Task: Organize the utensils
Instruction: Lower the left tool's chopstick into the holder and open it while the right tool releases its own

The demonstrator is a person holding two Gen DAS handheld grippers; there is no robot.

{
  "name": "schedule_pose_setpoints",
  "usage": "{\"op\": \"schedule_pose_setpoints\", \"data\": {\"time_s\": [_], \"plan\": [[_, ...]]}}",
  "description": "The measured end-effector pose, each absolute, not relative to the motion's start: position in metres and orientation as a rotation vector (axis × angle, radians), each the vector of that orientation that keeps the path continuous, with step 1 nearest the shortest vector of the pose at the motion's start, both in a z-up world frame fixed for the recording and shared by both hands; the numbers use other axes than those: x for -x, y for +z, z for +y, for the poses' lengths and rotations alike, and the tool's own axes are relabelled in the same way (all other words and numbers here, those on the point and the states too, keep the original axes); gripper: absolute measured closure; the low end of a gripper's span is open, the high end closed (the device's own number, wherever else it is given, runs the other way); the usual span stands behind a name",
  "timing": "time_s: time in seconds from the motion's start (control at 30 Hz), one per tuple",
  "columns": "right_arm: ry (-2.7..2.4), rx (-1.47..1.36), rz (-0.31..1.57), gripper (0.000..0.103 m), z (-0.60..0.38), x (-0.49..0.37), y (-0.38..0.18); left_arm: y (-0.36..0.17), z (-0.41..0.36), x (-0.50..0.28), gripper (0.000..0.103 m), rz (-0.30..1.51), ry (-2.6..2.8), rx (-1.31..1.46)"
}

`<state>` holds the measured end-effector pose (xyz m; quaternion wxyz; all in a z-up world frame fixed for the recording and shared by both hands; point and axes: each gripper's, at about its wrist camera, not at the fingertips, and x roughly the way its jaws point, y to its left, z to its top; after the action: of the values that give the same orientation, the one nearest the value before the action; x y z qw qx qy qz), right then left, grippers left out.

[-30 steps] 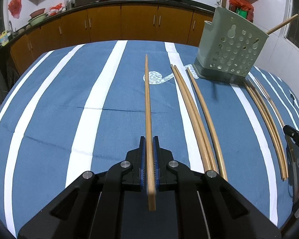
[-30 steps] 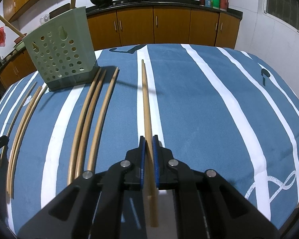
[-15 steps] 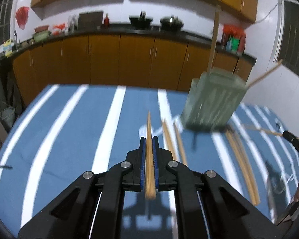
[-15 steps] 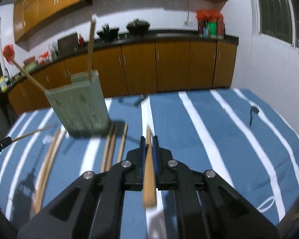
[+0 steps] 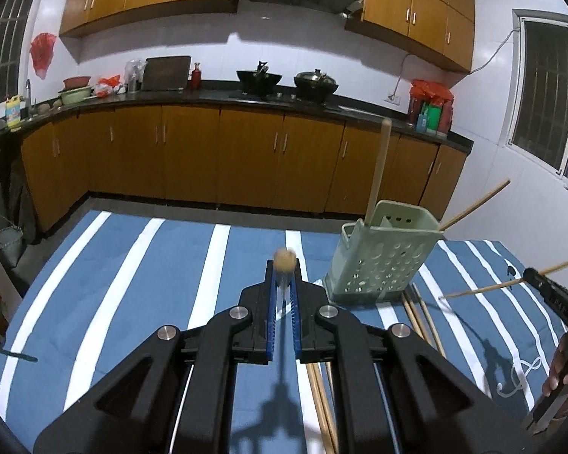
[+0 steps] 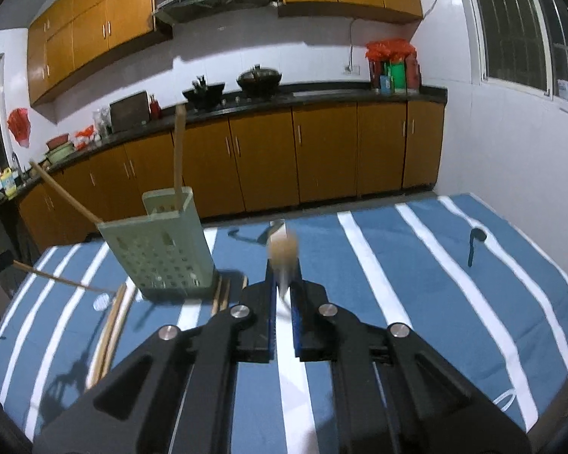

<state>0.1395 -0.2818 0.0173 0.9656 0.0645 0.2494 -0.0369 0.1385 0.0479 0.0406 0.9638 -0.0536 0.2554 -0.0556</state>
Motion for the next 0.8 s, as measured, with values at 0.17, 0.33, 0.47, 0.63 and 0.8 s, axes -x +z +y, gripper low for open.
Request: {"op": "schedule_pose_setpoints", "data": {"time_s": [0.17, 0.33, 0.47, 0.63, 0.8], "plan": [[-0.029, -0.155, 0.435, 0.095, -0.282, -0.134, 0.051, 0.062, 0.050, -0.135, 0.096, 0.482, -0.139, 0.115], [0.049, -0.170, 0.358, 0.095, -0.274, -0.128, 0.087, 0.091, 0.042, -0.128, 0.096, 0.415, -0.184, 0.124], [0.109, -0.180, 0.292, 0.095, -0.263, -0.127, 0.113, 0.114, 0.030, -0.125, 0.096, 0.346, -0.223, 0.129], [0.150, -0.198, 0.224, 0.095, -0.250, -0.135, 0.133, 0.141, 0.012, -0.127, 0.096, 0.234, -0.255, 0.168], [0.162, -0.189, 0.202, 0.095, -0.237, -0.158, 0.140, 0.156, -0.005, -0.145, 0.096, 0.140, -0.220, 0.182]]}}
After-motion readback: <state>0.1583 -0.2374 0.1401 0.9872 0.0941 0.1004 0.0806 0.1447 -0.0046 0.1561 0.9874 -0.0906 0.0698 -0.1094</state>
